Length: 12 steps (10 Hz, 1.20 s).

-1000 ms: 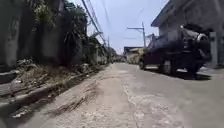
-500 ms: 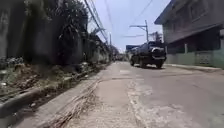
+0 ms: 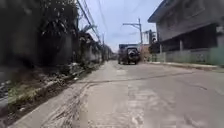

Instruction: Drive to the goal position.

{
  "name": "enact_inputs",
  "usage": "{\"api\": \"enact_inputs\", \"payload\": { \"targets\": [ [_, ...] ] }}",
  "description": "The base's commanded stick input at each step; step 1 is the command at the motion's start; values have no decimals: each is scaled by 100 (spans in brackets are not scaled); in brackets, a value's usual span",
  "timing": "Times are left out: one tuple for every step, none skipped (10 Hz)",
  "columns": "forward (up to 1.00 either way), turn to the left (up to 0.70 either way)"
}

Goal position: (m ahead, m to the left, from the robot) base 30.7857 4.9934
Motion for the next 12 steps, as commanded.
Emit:
{"api": "enact_inputs", "payload": {
  "targets": [
    [100,0],
    [100,0],
    [100,0],
    [100,0],
    [100,0],
    [100,0],
    [100,0],
    [100,0],
    [100,0],
    [100,0],
    [100,0],
    [100,0]
  ]
}}
